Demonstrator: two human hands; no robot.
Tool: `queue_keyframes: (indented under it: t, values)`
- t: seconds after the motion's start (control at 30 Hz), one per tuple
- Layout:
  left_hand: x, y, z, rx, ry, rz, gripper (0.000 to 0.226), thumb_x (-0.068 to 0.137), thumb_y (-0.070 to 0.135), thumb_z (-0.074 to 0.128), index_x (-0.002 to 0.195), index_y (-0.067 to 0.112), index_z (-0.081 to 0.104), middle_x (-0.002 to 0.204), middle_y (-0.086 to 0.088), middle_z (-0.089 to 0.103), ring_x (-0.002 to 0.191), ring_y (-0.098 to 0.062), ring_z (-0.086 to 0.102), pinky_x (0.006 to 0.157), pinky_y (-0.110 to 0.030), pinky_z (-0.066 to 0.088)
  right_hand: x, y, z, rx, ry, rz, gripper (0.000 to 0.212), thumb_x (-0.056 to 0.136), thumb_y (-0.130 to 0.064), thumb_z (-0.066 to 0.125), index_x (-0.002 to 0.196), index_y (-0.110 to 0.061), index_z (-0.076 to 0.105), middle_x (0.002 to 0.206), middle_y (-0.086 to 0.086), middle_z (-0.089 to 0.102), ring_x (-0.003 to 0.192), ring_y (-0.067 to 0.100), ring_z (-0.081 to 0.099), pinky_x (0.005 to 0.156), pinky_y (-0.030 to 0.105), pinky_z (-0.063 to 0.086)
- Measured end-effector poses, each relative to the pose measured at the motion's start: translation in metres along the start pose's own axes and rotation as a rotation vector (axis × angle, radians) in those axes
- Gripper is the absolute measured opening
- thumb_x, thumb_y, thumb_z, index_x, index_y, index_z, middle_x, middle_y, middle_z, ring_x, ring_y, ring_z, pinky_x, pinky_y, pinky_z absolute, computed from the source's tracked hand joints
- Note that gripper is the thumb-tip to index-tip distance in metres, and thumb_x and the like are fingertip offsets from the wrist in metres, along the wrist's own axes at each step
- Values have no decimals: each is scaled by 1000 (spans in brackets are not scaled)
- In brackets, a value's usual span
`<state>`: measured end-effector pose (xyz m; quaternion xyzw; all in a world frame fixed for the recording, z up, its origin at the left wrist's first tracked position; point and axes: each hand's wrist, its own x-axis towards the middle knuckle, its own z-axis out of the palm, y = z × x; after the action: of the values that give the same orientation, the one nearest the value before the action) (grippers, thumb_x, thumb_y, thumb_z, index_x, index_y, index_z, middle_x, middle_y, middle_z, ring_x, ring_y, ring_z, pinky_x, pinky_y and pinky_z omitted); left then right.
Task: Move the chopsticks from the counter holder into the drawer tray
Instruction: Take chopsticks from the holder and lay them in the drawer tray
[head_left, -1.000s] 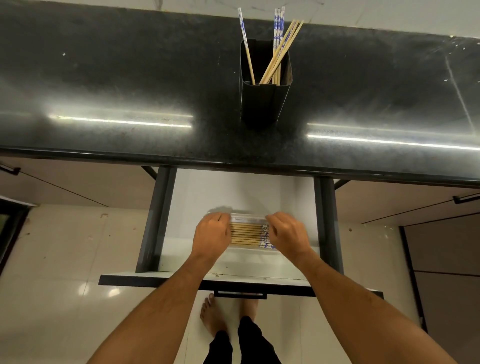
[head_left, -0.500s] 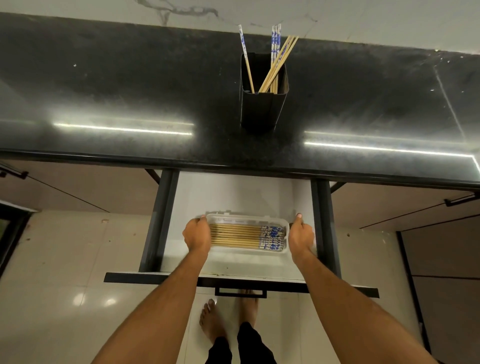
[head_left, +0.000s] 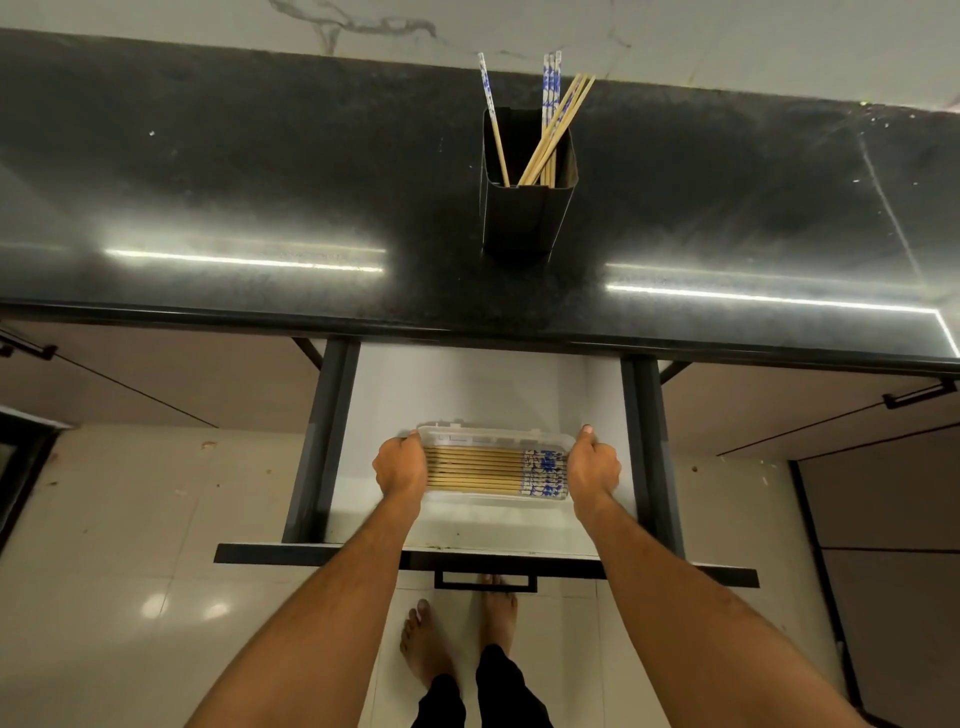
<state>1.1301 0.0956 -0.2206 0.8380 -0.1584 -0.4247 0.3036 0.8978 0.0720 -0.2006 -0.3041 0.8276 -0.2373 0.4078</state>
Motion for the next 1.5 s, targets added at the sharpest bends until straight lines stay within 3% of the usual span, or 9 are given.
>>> queue_keyframes:
  t: [0.13,0.3,0.37,0.47,0.7,0.9,1.1,1.4,1.5]
  values:
    - [-1,3,-3,71,-13,41,31,105,30,46,96,10,67,97,-12,69,78,-20,61,70,-35,53,2,-2,-2,-62,-32,-45,51,109,-43,34,103,-2,64,95,18,70,88,31,71,82,50,62]
    - [-15,14,-11,247,-43,280,33,106,36,45,114,10,65,107,-9,70,84,-16,65,61,-24,49,-2,-10,-8,-241,-45,-243,45,108,-42,38,90,-10,64,87,10,69,76,18,68,55,23,48]
    - [-22,24,-16,363,-24,412,35,105,34,48,125,8,62,117,-10,67,100,-22,65,76,-31,55,-7,-16,-12,-340,-35,-368,41,107,-42,40,90,-13,64,85,5,66,82,19,68,60,22,48]
    - [-33,41,-23,489,12,626,38,104,32,50,133,9,57,126,-9,64,114,-23,60,94,-37,53,-16,-26,-21,-511,-9,-583,36,106,-42,43,105,-13,63,98,2,61,94,17,59,85,32,54]
    - [-56,93,-41,504,126,1040,38,102,28,54,134,7,57,126,-10,66,116,-24,63,100,-30,49,-42,-70,-49,-719,256,-992,33,105,-36,46,110,-8,62,100,9,64,88,20,60,82,33,55]
    - [-76,166,-56,528,243,1261,40,101,28,54,132,3,60,124,-13,68,117,-27,64,106,-37,51,-56,-142,-75,-725,390,-1155,39,103,-33,52,123,-1,62,115,15,67,108,29,64,96,40,55]
    - [-89,237,-54,551,301,1353,38,100,34,50,128,10,60,121,-7,68,114,-21,64,104,-35,52,-60,-213,-90,-691,454,-1216,42,104,-38,48,129,-7,59,125,11,65,117,25,61,101,38,53]
    - [-74,328,-26,534,310,1393,25,99,31,47,115,17,60,110,2,65,102,-12,60,99,-30,51,-25,-309,-86,-646,470,-1321,33,102,-31,54,123,-7,60,116,8,66,106,21,62,93,36,56]
    - [-58,354,-13,546,323,1387,28,100,32,44,116,15,60,109,1,65,100,-13,60,96,-31,52,0,-339,-80,-649,433,-1324,34,104,-34,47,125,-10,58,120,6,64,106,18,60,93,34,54]
